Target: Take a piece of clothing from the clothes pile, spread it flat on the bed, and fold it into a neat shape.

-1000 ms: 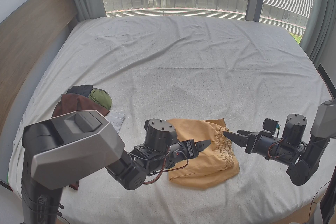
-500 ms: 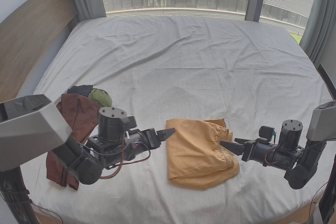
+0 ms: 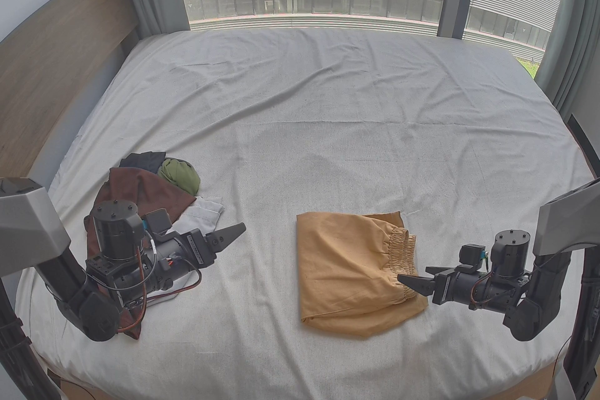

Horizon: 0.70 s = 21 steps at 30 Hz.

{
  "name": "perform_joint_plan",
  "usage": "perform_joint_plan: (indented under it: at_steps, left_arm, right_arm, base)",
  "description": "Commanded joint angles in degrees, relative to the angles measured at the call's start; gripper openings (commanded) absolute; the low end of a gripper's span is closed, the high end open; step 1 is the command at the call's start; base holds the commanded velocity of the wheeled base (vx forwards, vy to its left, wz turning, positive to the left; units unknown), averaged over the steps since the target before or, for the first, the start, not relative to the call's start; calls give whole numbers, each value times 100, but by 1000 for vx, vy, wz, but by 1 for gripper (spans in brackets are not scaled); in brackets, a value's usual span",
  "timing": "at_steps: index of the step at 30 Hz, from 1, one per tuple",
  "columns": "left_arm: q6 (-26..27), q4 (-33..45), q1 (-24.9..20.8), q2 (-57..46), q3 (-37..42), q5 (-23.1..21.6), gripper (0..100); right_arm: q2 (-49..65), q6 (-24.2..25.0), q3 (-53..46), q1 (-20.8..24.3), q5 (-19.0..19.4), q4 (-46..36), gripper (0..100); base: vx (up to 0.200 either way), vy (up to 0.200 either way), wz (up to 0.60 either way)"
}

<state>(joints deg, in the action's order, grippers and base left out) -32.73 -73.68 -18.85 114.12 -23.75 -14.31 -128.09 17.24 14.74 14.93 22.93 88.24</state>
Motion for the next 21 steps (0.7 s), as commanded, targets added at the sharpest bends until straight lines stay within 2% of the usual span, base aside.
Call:
perform_joint_plan:
  at_steps: [1,21]
  left_arm:
    - [4,-147,118,225,169,-37,100]
    - [-32,-419,109,375,204,-72,100]
  right_arm:
    - [-454,-45,-15,-175,1,1,100]
    - [-1043,-27,258,18,-52,9,100]
  base:
    - [0,0,0]
    - [0,0,0]
